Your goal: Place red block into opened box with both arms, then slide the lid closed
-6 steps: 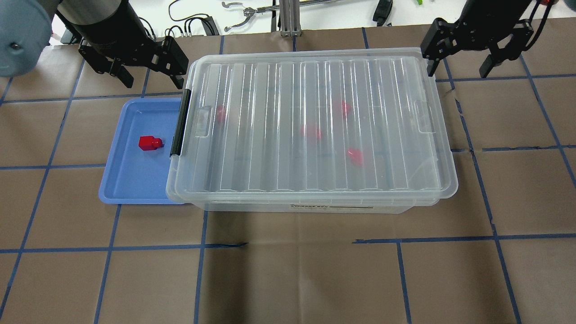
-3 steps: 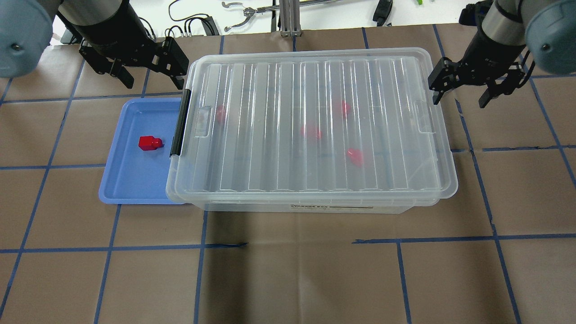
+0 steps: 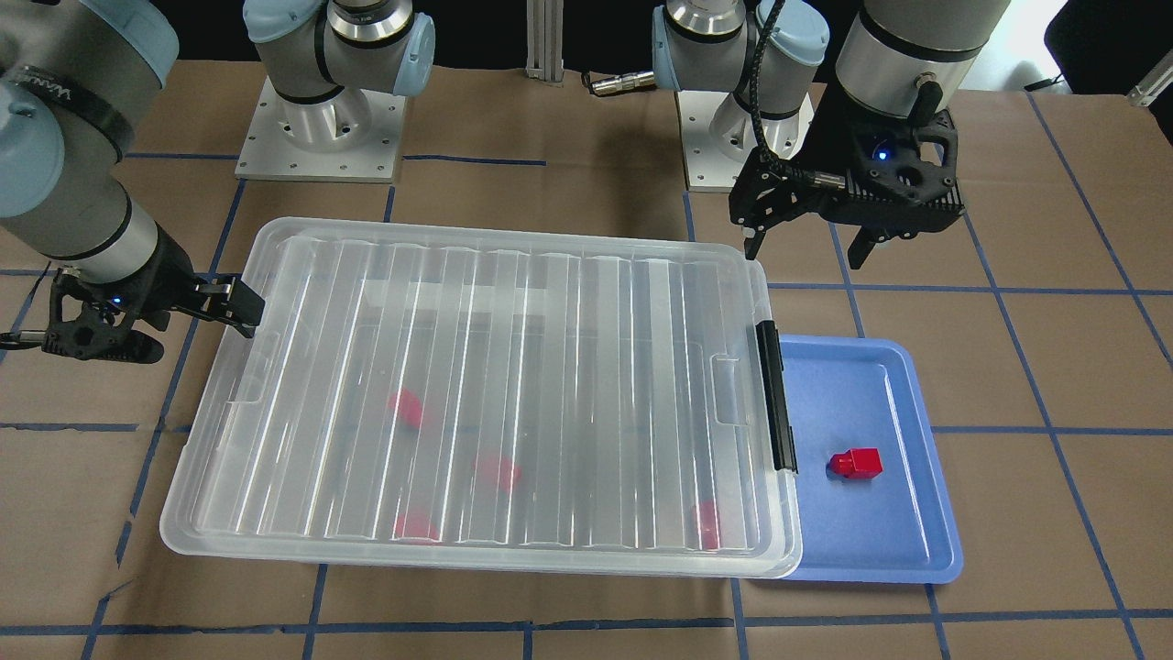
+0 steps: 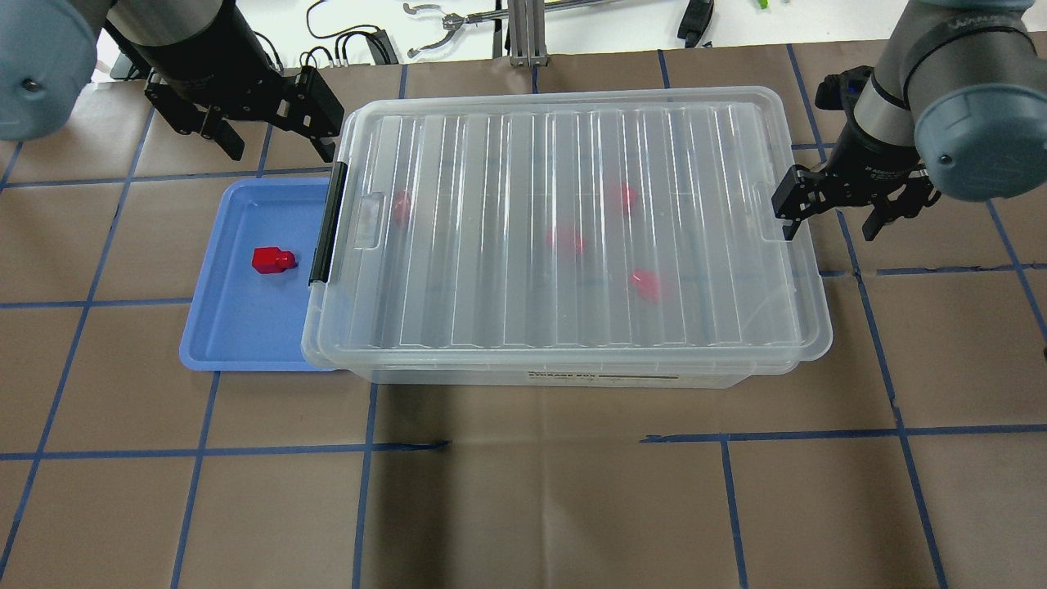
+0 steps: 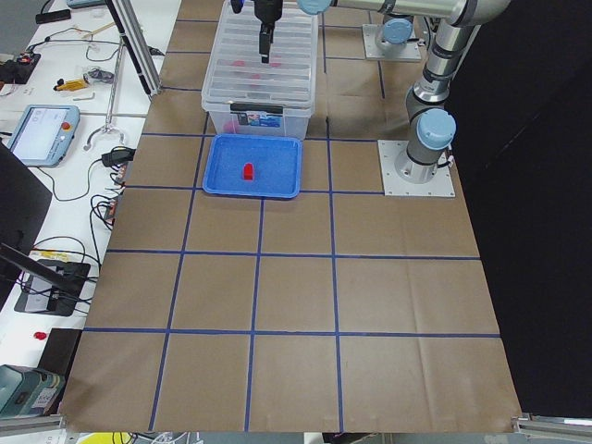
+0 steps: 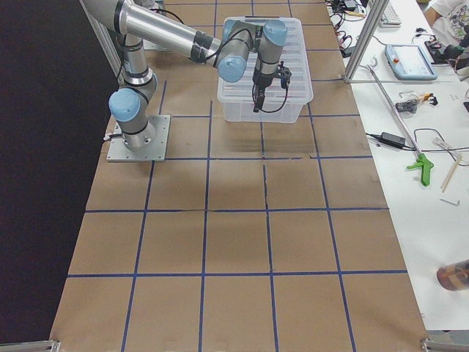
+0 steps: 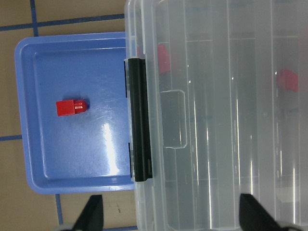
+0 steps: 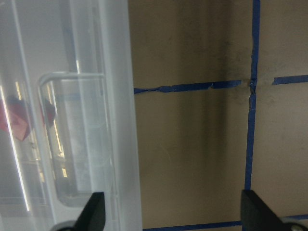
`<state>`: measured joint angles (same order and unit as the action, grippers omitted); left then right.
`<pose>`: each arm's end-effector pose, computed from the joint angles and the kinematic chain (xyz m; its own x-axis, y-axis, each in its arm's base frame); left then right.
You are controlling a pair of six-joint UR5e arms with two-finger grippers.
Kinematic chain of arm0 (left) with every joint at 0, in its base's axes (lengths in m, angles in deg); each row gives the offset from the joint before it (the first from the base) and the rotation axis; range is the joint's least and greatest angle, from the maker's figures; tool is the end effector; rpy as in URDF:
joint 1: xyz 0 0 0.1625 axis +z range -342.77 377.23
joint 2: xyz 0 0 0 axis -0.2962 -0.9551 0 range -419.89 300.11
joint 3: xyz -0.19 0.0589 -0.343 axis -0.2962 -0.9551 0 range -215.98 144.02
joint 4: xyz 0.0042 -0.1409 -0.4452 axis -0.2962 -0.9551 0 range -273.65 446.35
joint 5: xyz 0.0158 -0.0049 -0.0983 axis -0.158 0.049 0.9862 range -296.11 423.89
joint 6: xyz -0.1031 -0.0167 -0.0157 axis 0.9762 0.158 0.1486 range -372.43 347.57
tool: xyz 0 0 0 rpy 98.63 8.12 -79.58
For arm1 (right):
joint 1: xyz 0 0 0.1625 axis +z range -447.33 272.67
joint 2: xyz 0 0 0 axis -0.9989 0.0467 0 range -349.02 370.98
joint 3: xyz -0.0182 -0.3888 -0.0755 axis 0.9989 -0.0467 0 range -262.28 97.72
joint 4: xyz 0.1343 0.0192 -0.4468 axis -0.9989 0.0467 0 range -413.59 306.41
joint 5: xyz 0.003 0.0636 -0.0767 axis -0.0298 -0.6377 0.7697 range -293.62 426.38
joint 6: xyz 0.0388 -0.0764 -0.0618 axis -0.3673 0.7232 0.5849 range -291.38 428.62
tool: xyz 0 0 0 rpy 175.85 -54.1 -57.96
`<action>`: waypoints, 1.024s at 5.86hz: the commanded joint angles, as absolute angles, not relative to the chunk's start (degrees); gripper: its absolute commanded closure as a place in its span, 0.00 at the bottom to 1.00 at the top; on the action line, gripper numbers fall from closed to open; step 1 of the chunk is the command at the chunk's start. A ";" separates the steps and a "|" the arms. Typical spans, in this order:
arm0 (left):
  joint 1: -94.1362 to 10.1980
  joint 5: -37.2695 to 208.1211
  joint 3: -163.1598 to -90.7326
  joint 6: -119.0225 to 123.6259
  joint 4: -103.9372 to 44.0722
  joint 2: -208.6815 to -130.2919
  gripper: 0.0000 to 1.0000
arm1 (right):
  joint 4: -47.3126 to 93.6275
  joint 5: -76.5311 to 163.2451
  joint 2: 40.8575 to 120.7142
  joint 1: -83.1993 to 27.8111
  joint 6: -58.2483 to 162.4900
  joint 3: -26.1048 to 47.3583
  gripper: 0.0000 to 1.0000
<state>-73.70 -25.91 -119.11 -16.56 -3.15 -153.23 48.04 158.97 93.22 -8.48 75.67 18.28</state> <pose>-0.1431 -0.5744 0.4876 -0.9961 0.0882 -0.0017 0.0881 0.9936 -0.0704 0.0167 -0.5792 0.2982 -0.9973 0.0672 0.0303 0.0704 0.9901 0.1213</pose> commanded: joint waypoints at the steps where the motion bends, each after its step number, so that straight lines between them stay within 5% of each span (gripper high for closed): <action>1: -73.65 -26.11 -118.95 -16.65 -3.30 -153.06 0.02 | 48.54 161.11 93.07 -8.57 76.96 19.32 0.00; 6: -73.22 -26.72 -120.18 -41.01 -2.34 -152.97 0.06 | 51.88 161.65 92.89 -17.96 90.48 19.32 0.00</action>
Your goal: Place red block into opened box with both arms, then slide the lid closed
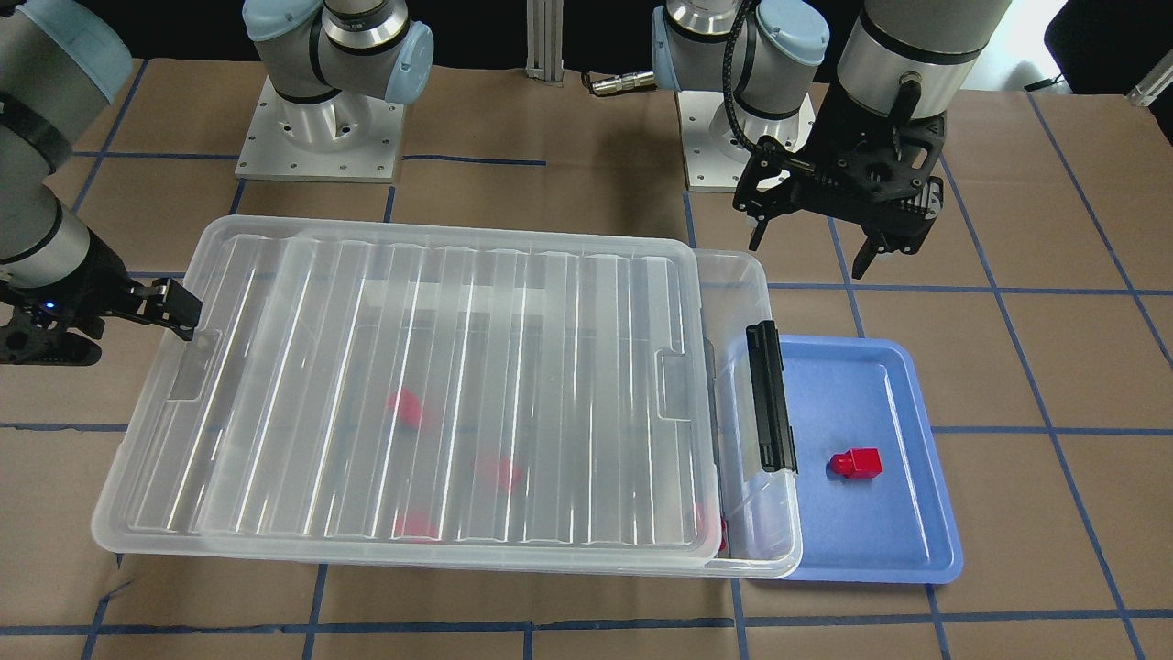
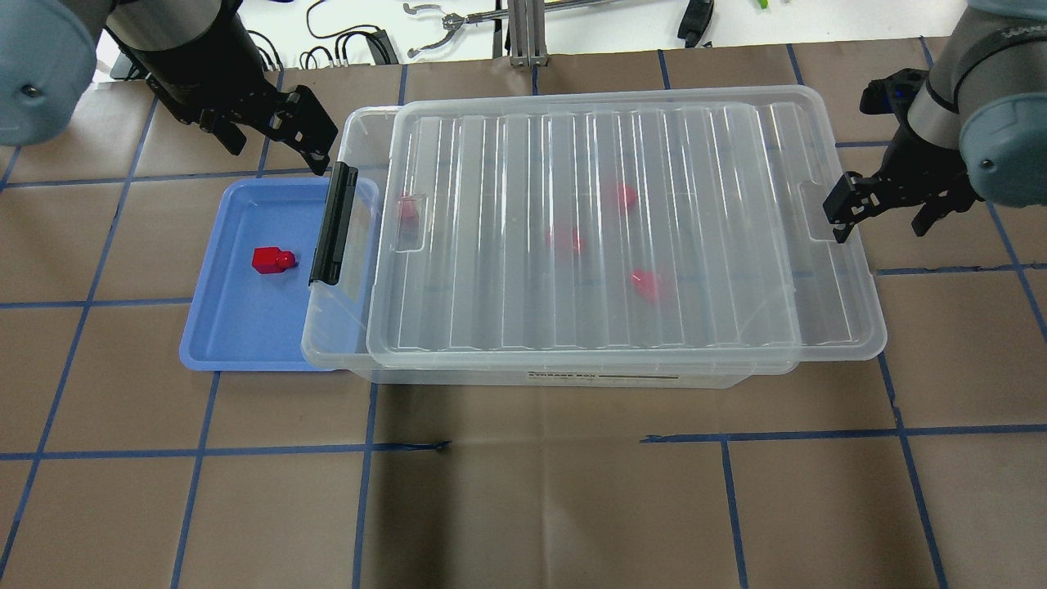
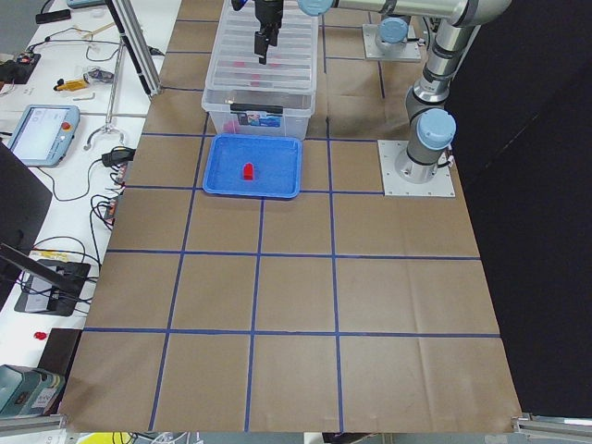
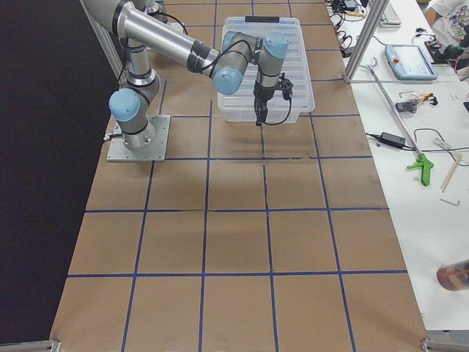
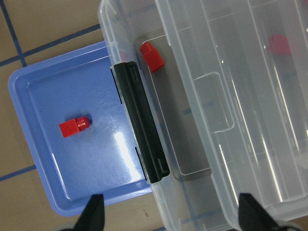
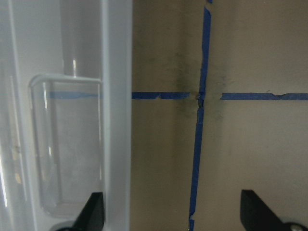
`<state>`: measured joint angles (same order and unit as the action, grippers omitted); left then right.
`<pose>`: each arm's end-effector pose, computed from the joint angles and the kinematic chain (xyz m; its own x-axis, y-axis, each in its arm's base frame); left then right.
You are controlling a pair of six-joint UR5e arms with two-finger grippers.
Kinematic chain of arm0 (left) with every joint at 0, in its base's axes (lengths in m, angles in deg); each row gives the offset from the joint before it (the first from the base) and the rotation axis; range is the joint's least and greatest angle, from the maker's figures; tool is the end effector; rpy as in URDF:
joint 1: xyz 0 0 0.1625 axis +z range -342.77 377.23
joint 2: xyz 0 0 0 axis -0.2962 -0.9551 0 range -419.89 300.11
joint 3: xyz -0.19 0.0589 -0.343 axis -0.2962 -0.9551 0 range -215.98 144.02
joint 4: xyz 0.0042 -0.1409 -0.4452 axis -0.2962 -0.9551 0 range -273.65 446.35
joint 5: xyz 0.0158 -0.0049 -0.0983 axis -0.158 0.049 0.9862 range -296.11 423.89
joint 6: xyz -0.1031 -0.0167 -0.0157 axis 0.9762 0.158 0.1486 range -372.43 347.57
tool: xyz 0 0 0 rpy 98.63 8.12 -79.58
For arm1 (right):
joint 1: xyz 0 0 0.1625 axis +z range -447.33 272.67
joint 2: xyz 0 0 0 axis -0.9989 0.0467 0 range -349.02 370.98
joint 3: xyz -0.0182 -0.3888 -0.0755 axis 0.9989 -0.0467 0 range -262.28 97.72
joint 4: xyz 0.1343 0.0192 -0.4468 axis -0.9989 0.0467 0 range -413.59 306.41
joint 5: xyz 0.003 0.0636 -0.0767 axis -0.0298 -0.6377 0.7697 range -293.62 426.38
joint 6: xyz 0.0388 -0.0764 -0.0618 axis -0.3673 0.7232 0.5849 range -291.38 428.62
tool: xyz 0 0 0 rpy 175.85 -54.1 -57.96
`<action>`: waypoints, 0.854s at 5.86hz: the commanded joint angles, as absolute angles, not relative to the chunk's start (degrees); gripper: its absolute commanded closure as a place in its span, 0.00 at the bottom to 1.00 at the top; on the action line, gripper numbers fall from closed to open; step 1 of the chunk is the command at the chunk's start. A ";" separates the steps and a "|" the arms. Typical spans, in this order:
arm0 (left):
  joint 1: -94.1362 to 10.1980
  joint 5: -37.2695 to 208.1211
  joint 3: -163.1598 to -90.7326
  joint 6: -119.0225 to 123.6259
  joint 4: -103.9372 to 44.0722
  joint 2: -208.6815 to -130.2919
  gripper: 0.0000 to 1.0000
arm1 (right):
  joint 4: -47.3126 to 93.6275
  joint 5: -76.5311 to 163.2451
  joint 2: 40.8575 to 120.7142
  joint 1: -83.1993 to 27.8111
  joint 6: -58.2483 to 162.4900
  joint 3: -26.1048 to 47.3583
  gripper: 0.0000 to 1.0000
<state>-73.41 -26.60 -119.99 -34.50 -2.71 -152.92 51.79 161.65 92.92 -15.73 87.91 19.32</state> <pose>-0.1389 -0.5730 0.4830 -0.9225 0.3846 -0.0336 0.3860 0.9206 -0.0598 -0.0623 -0.5785 0.2921 -0.9978 -0.0219 0.0618 -0.0156 0.9948 0.1008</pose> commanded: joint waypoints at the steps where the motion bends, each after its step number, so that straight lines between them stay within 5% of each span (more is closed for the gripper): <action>1: -73.04 -26.72 -120.18 -46.39 -2.33 -153.06 0.06 | 52.23 161.65 92.89 -20.16 92.33 19.32 0.00; 5: -72.77 -27.16 -122.19 -72.16 -2.86 -151.66 0.06 | 53.28 161.56 92.80 -27.37 96.04 19.23 0.00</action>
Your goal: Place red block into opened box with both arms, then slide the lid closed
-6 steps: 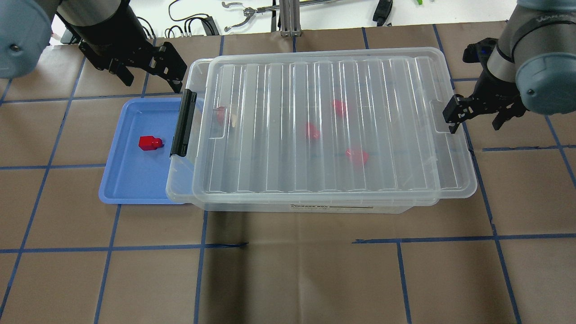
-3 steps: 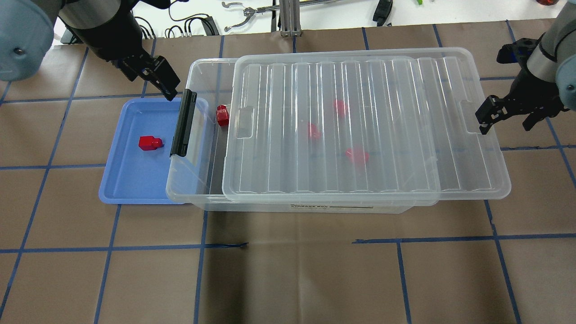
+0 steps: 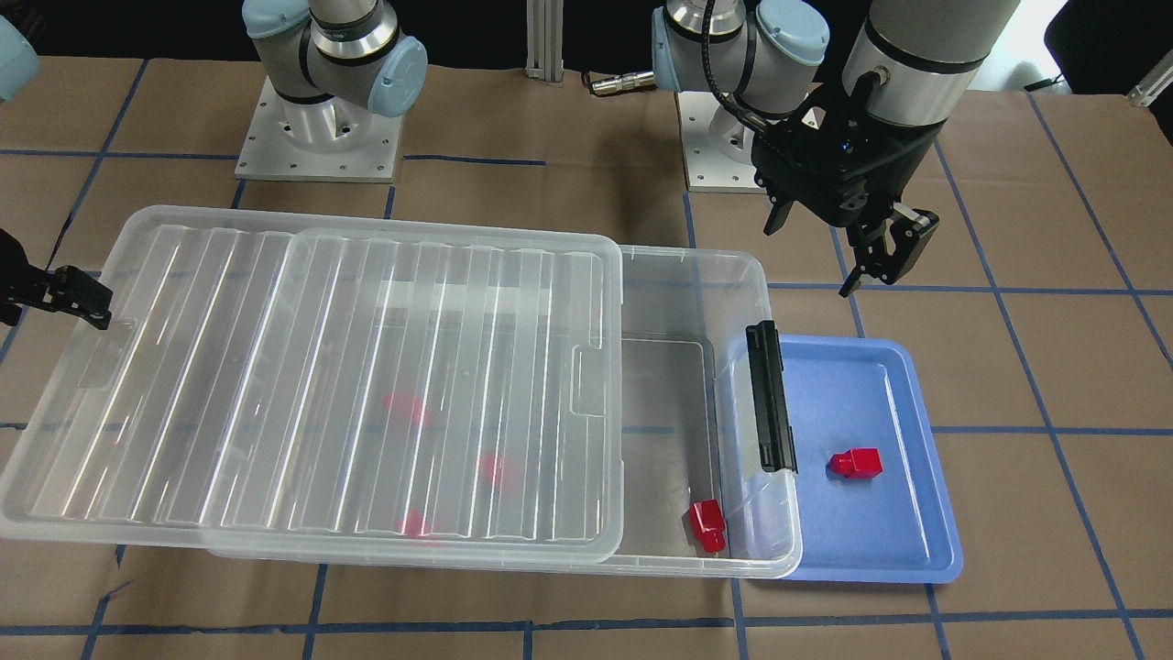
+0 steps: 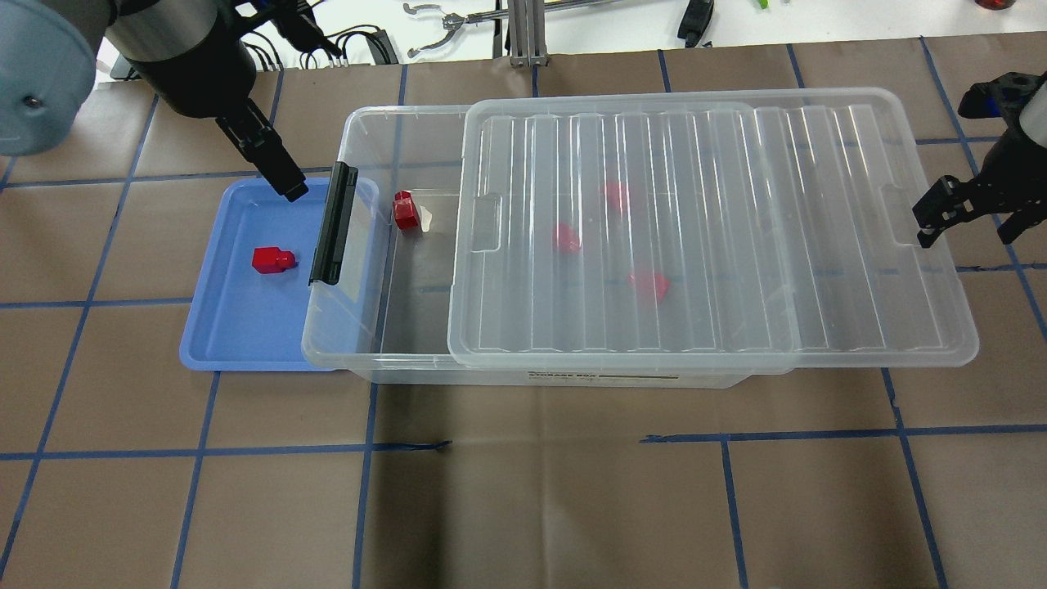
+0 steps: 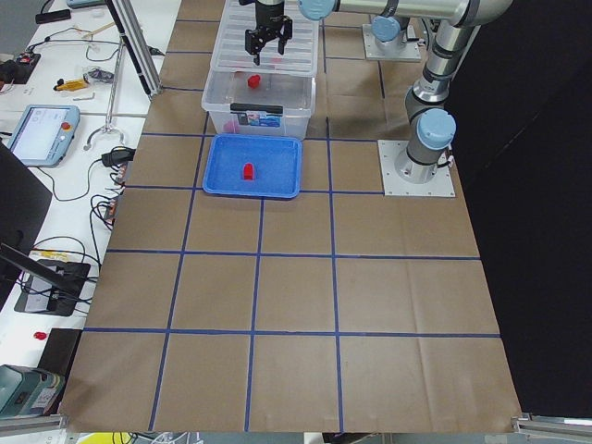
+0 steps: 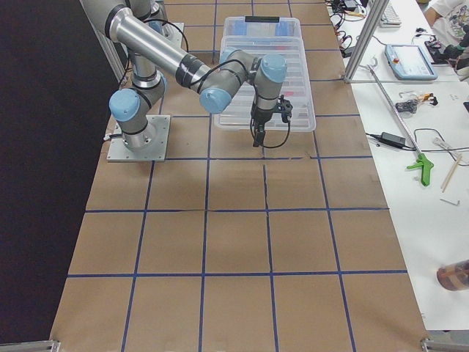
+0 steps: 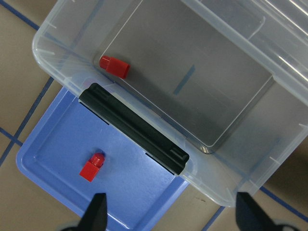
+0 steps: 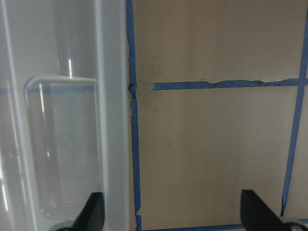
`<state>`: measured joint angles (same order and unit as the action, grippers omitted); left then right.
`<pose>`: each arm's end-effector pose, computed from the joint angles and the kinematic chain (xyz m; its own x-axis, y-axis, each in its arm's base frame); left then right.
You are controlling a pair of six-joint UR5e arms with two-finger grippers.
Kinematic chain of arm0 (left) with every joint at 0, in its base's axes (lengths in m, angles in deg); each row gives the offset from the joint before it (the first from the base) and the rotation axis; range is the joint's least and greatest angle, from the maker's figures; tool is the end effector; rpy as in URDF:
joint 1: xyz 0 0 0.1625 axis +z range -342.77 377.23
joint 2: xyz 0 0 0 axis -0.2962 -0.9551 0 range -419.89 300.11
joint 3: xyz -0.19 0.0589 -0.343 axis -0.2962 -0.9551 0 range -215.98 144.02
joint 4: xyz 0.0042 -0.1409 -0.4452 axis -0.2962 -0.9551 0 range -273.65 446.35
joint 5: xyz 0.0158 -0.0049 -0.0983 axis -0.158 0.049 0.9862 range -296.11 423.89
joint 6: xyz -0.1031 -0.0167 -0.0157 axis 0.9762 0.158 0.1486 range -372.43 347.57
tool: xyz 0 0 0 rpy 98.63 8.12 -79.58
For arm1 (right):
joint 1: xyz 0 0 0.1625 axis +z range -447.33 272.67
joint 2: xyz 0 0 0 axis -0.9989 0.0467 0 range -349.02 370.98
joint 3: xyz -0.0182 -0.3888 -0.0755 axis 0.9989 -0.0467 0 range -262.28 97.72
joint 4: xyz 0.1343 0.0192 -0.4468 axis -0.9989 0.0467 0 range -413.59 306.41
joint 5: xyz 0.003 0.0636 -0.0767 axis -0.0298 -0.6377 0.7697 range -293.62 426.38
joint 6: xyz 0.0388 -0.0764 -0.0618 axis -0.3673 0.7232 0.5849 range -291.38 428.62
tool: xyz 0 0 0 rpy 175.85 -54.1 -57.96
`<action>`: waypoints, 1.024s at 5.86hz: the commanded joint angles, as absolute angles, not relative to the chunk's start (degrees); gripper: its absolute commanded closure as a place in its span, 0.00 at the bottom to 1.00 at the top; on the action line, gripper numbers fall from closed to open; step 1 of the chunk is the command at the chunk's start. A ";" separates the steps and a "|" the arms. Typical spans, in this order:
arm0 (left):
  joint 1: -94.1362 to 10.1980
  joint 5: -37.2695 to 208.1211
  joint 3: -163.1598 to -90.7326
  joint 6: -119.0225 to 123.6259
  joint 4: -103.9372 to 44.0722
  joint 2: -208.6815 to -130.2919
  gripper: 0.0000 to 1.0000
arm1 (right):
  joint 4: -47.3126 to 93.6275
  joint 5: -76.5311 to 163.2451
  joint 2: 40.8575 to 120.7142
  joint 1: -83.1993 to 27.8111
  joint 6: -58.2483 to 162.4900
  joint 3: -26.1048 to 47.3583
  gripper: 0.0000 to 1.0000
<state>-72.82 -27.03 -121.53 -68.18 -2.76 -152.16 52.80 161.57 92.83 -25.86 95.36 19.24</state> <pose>-0.1322 -0.5680 0.4756 -0.5621 0.8254 -0.0534 0.8269 0.5620 -0.0169 -0.1641 -0.5608 0.2935 -0.9981 0.0262 0.0549 0.0312 0.9953 0.0919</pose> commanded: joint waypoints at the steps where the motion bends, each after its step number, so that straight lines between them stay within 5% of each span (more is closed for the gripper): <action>1: -73.12 -32.90 -123.94 -74.46 -1.38 -151.04 0.05 | 53.81 161.56 92.80 -28.86 96.83 19.23 0.00; 6: -66.67 -34.21 -131.95 -90.88 2.06 -146.90 0.03 | 53.90 161.48 93.68 -33.62 97.02 18.71 0.00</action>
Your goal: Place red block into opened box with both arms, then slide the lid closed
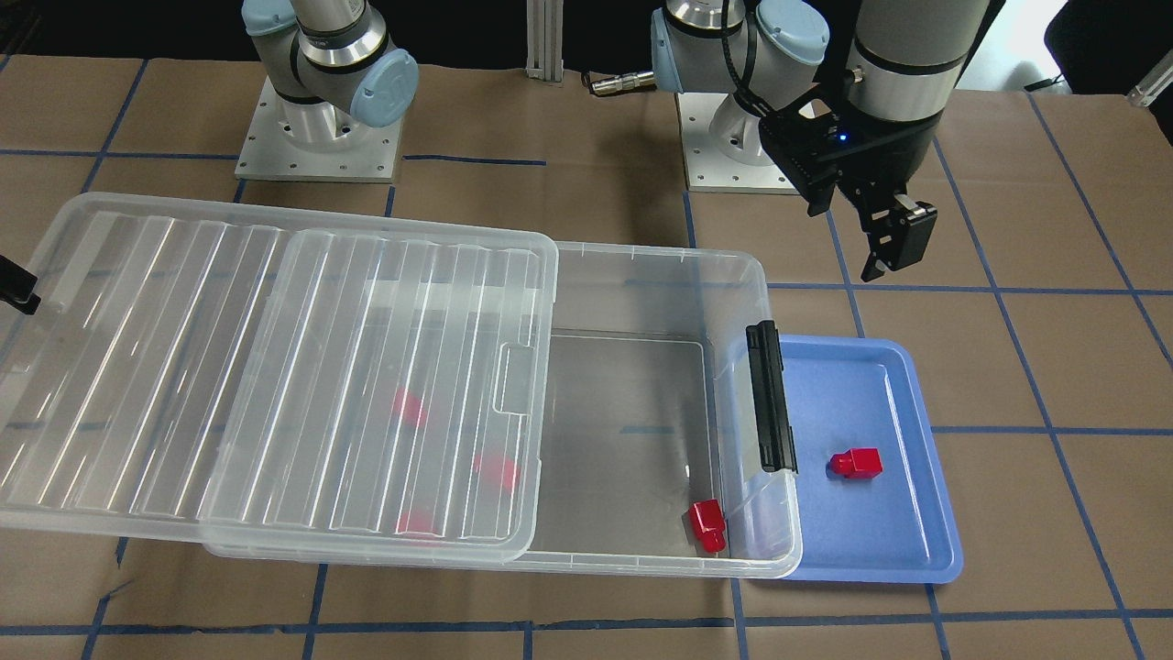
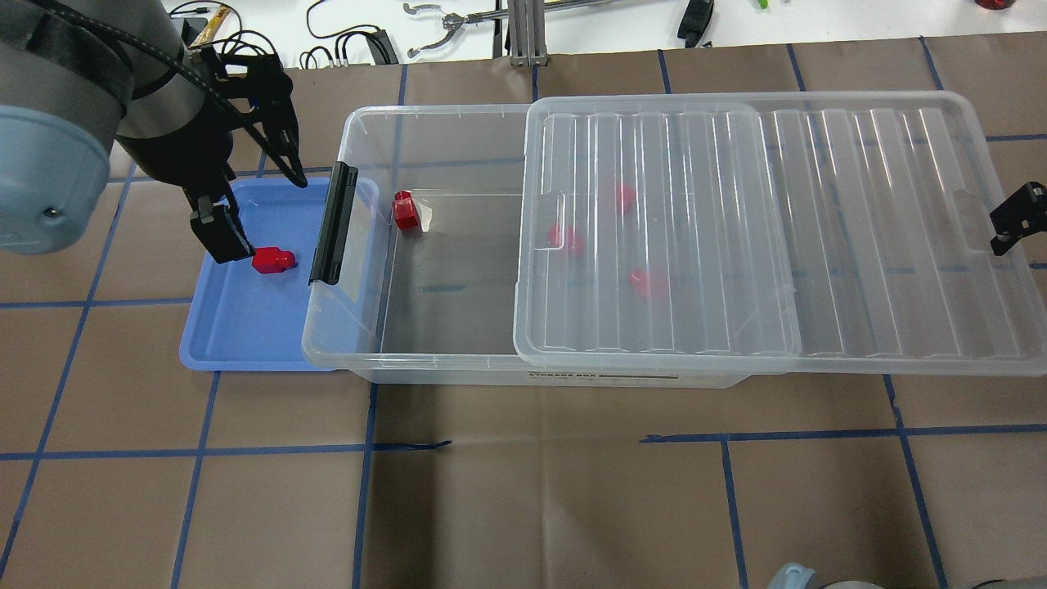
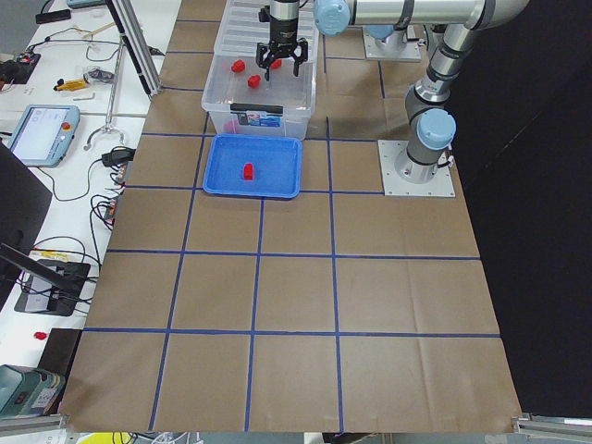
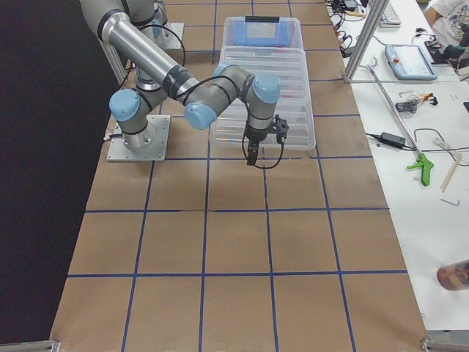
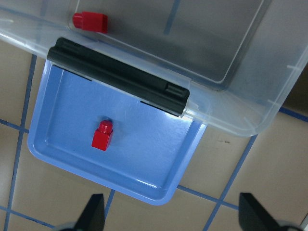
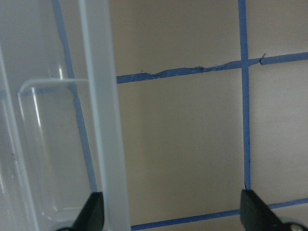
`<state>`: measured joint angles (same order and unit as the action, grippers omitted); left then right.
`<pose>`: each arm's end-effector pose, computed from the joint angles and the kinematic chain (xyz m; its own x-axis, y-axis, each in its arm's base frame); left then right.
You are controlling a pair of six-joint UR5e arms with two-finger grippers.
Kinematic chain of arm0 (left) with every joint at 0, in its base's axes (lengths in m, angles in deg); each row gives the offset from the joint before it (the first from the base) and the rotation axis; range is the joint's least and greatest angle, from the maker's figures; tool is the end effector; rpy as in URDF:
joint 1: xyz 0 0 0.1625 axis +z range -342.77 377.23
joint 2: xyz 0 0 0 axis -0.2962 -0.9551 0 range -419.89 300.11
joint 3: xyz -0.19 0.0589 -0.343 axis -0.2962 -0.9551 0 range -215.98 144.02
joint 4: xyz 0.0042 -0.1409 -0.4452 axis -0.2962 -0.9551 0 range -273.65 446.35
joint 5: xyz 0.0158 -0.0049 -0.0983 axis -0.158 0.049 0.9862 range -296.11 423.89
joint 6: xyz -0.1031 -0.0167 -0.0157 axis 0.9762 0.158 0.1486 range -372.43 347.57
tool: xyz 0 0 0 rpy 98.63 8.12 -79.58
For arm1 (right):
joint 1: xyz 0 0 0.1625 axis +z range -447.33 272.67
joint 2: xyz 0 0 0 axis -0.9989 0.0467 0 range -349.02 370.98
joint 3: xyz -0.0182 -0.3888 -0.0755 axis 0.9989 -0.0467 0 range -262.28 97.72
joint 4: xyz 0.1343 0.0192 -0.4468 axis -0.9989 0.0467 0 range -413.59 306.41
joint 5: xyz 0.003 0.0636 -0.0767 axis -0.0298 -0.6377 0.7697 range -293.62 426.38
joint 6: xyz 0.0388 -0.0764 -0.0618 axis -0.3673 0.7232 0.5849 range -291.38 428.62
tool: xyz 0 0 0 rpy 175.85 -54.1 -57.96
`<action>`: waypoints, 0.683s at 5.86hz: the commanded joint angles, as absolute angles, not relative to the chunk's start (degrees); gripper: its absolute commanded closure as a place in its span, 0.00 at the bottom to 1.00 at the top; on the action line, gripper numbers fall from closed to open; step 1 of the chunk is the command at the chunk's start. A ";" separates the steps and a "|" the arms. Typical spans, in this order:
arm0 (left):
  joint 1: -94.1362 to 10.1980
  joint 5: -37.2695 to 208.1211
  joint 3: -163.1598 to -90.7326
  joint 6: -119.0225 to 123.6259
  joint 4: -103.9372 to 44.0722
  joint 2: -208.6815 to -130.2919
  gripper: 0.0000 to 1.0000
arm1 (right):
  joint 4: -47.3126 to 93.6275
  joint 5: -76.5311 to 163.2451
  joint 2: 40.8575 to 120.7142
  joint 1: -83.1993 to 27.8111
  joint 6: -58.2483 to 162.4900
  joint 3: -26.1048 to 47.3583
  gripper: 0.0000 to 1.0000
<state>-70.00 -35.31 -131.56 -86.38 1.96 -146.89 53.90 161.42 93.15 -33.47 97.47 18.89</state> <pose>-0.0907 -0.5364 0.4395 -0.3189 0.9430 -0.0951 0.9338 0.3298 0.1389 -0.2385 -0.5367 0.3017 -0.9903 0.1236 0.0642 0.1277 0.9896 0.0656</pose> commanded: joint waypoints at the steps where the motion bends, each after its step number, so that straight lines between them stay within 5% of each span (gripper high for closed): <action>1: -63.58 -31.32 -132.04 -98.05 2.06 -146.90 0.03 | 53.55 161.39 94.12 -33.36 96.66 17.92 0.00; 4: -57.49 -29.29 -133.80 -112.50 6.96 -153.21 0.04 | 49.18 160.77 98.32 -24.98 91.51 12.65 0.00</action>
<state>-59.05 -30.36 -133.44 -108.78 4.96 -150.91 50.91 160.90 96.36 -29.08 94.27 14.01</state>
